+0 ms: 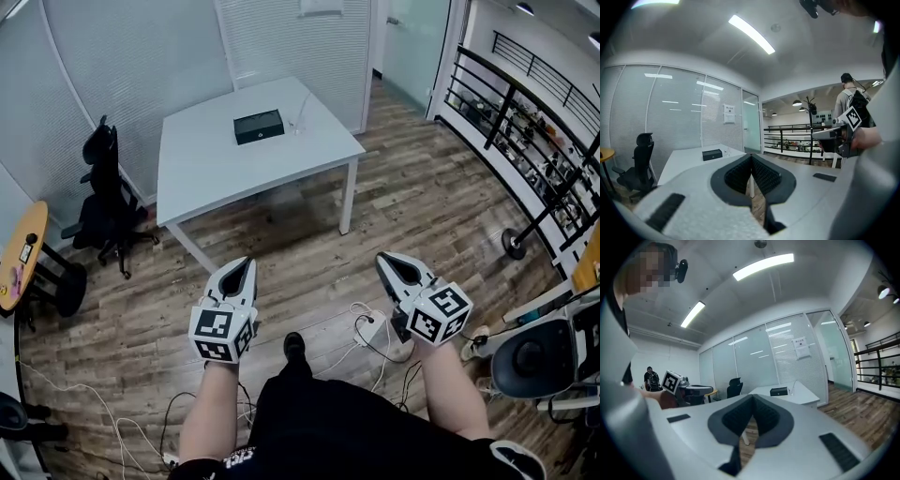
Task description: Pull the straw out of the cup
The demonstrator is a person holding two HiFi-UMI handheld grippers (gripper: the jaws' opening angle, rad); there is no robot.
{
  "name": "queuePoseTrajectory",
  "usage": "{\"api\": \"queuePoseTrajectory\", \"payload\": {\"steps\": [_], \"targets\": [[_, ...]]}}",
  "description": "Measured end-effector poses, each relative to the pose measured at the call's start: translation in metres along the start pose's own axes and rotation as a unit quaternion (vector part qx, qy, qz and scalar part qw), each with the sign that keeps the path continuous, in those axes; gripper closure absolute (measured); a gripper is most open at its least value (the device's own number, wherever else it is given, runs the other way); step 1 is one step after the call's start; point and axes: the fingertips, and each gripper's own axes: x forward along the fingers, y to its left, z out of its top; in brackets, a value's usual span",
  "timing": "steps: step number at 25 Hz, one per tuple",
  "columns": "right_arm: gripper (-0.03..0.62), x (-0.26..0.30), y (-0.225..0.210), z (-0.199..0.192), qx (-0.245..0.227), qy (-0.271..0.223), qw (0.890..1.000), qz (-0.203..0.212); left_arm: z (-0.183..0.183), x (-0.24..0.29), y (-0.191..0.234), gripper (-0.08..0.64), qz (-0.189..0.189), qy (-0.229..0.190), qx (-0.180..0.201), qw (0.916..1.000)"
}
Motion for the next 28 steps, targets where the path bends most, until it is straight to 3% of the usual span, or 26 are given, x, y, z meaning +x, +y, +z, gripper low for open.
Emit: {"api": "queuePoseTrajectory", "payload": {"steps": [12, 20, 28], "targets": [[0.586, 0.099, -0.082, 0.025, 0.012, 0.001, 1.000, -0.028, 0.009, 0.120, 0.079, 0.549, -0.011, -0.005, -0.014, 0.9998], [0.586, 0.192, -0.107, 0.018, 0.030, 0.021, 0.999, -0.009, 0.004, 0.196, 0.131, 0.549, -0.034, 0.015, -0.015, 0.9992], [0.586, 0.267, -0.110, 0.028, 0.024, 0.026, 0.999, -0.003, -0.007, 0.235, 0.187, 0.549, -0.052, 0.027, -0.025, 0.9980]]}}
